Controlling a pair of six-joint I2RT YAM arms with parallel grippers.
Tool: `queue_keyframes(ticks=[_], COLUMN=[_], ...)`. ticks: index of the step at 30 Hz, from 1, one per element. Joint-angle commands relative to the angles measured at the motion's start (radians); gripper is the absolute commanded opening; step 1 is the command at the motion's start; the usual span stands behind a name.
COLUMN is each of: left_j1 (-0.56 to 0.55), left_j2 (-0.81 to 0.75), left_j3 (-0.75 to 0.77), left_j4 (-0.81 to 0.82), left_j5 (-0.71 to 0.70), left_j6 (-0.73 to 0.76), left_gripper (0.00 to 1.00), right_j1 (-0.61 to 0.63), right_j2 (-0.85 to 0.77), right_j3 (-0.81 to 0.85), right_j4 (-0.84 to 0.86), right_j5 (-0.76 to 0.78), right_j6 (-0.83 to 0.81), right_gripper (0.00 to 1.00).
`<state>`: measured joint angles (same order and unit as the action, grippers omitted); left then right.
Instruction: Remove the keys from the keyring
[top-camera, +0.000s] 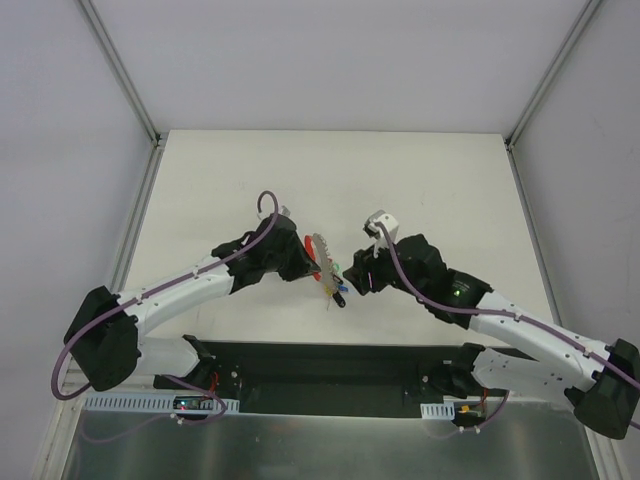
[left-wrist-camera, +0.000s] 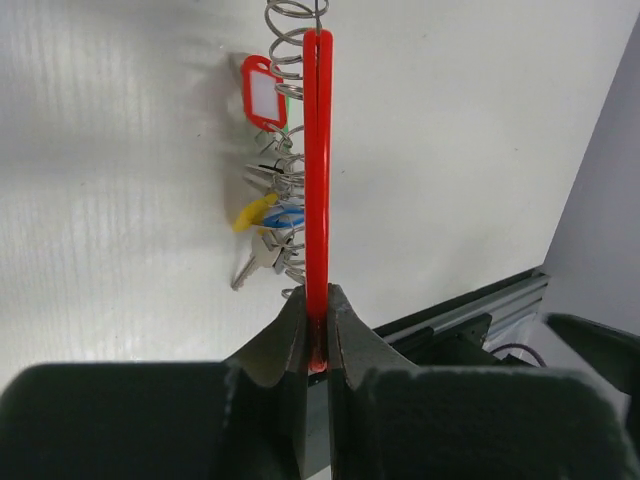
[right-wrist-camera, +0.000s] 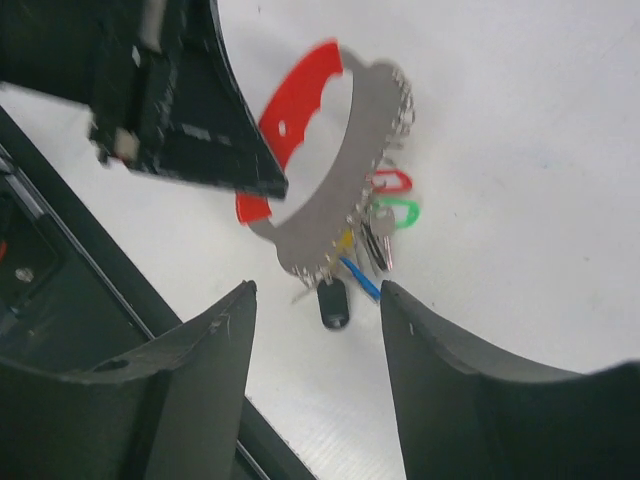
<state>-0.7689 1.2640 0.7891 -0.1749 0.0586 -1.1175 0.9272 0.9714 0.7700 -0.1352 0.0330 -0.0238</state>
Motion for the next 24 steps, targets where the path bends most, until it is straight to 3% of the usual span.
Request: queue_keyframes(ticks=[1,5,14,17,22,24], left_j1=[0.0,0.0,0.002,0.0,0.002,0.0], left_j2=[-0.046,-0.09,-0.183,-0.199,-0.23,-0.233], left_j3=[0.131,0.219,0.398,0.432,0.464,0.478], left_j4=[-0.003,-0.078,-0.123,-0.098,-0.081,-0.081], left_j5=[0.001,-0.043,-0.06,0.053,0.178,0.289], left_j6=[0.175,0.286,0.6,0.73,0.896,0.967], left_gripper=[0.0,0.0,0.0,0.0,0.0,0.0], right_j1=[0.001,0.001,0.001,0.001,0.005,0.009], right_j2=[-0.072,-0.121,-0.212,-0.217,-0.249,-0.257], right_j3=[-0.133,-0.124,-0.089,-0.089,-0.184,-0.215], right_j4=[0.164,0.186,0.209,0.223,0.405,0.439], right_j5=[-0.022,0.013,-0.15,-0.131,-0.225,-0.211], right_j6=[-0.074,-0.106,-0.288,-0.242,-0.191,-0.183], right_gripper=[0.57,0.56,0.55,0.52,0.52,0.52])
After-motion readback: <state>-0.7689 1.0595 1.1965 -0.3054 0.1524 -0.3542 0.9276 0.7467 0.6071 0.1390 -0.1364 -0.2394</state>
